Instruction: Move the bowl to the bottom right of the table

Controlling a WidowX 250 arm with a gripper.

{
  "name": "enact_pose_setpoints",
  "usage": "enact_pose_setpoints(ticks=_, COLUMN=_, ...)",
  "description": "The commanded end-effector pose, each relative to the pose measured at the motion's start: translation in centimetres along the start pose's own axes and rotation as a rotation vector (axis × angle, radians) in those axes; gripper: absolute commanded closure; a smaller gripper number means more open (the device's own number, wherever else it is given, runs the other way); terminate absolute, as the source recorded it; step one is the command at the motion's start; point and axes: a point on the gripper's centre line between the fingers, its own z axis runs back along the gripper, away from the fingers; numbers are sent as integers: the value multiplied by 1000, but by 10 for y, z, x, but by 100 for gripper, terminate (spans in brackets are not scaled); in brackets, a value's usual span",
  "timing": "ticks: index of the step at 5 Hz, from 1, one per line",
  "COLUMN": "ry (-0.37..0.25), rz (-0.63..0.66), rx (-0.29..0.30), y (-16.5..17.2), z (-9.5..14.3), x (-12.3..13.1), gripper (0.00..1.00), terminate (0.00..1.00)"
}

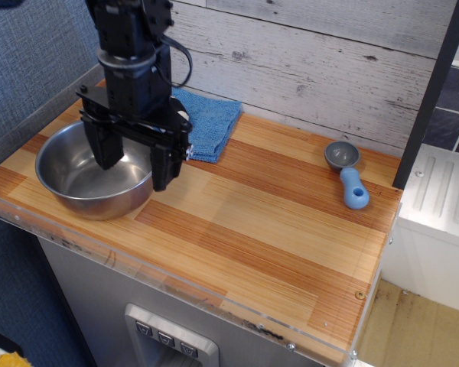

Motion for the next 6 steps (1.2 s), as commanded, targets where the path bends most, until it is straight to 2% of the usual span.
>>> enact_pose_setpoints(ticks=1, ry=-31, rz=50, rx=35, y=14, z=-16, x=22, gripper=0, terminate=0)
enact_pose_setpoints(ticks=3, ry=49, rz=36, rx=33, y=9, z=-46, x=34, gripper=0, terminate=0)
enact_pose_setpoints(ticks=4, ry=59, rz=45, rx=28, y=4, z=-49, x=33, gripper=100, terminate=0)
enact_pose_setpoints(ticks=6, ry=48, rz=49, rx=46, y=1, z=-44, x=29, gripper=100, terminate=0)
